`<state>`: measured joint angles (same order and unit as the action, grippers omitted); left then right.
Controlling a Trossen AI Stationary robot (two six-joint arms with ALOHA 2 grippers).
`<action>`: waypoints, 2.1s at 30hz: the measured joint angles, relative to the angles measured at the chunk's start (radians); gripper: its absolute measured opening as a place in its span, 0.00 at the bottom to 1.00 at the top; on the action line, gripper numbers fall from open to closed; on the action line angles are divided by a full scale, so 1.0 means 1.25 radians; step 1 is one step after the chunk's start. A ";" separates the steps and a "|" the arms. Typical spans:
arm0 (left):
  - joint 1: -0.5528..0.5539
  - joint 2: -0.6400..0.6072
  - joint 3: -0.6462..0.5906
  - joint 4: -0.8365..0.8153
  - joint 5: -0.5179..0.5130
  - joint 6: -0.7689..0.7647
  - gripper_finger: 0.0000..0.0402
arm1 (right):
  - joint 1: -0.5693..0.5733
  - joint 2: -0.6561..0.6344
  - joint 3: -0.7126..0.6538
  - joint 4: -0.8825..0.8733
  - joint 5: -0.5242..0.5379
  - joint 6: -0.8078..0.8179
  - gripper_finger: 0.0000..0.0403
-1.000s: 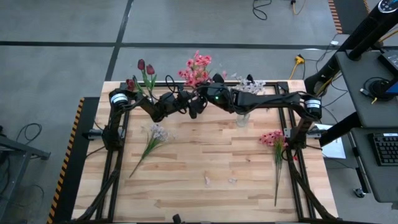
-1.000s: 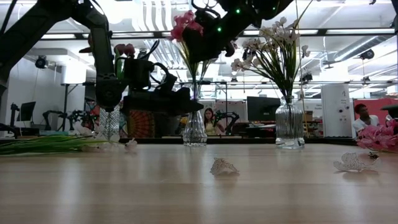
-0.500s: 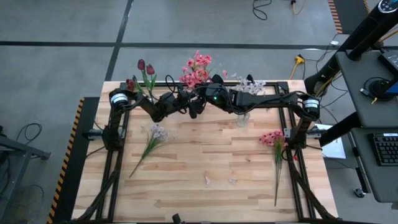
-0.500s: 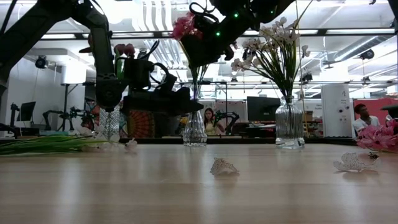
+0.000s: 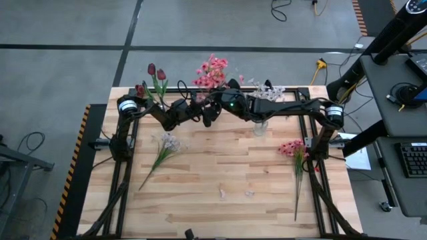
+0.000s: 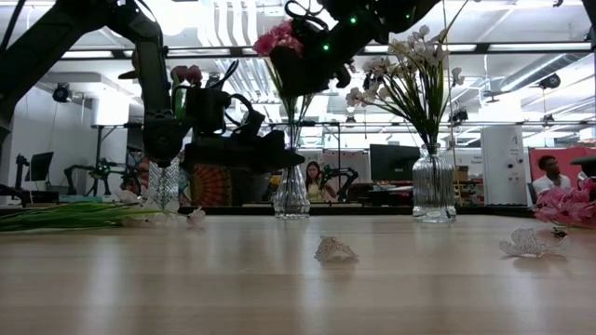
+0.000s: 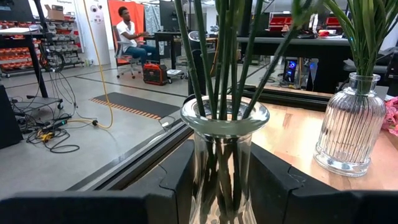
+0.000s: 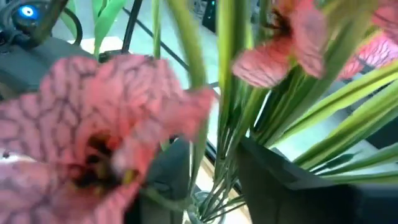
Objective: Sort flowers into vase by color
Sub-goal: Put the left pink flowers into the middle transparent vase, then put the white flowers into the right transparent vase
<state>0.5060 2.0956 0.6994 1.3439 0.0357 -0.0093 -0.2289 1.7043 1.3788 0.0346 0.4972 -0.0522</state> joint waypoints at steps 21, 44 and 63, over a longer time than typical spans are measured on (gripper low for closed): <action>0.000 0.001 0.000 0.011 0.000 0.000 0.26 | 0.014 -0.072 0.001 -0.022 0.001 0.001 0.50; 0.000 0.003 -0.009 -0.013 -0.002 -0.008 0.51 | 0.049 -0.125 0.001 -0.032 0.001 -0.009 0.50; 0.000 -0.023 -0.009 -0.022 -0.002 -0.024 0.54 | 0.082 -0.158 0.001 -0.044 0.001 -0.030 0.50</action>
<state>0.5059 2.0667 0.6884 1.3162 0.0327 -0.0388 -0.1260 1.5064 1.3804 -0.0201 0.4984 -0.0902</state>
